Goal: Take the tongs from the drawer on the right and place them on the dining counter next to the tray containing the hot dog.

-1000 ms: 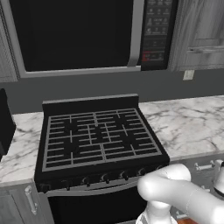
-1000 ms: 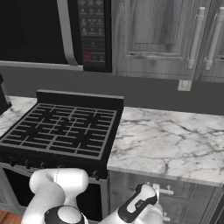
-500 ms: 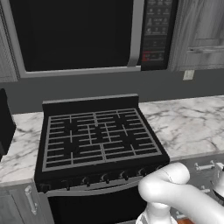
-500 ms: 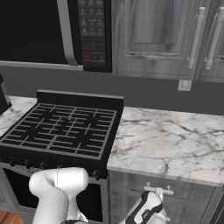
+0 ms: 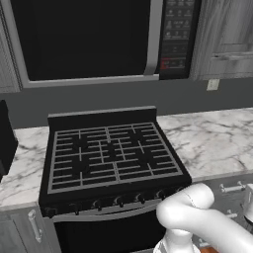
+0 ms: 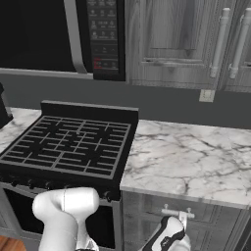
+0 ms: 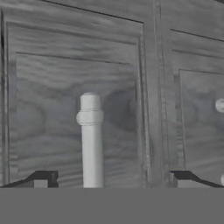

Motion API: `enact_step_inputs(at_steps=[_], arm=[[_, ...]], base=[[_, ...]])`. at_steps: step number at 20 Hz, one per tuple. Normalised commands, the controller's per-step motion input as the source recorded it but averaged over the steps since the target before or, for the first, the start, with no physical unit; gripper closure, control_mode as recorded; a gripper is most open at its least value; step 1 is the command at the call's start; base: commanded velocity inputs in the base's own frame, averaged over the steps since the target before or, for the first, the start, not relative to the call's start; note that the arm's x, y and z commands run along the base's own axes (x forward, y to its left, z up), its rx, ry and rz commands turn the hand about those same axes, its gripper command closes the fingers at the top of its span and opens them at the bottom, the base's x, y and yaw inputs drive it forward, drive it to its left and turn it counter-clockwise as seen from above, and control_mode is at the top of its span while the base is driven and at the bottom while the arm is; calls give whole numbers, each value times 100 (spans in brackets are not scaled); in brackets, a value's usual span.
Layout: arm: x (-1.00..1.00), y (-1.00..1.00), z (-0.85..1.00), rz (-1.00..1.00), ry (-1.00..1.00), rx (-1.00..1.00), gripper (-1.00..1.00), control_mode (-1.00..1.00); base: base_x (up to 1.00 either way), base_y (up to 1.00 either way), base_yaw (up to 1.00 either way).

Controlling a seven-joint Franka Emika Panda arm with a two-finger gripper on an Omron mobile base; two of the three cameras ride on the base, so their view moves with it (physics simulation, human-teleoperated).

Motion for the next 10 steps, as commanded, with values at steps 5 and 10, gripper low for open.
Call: enact_step_inputs(at_steps=[5,10], arm=[[17,0,0,0,0,0,-100,-100],[25,0,0,0,0,0,-100,-100]], base=[[0,0,0],[0,0,0]])
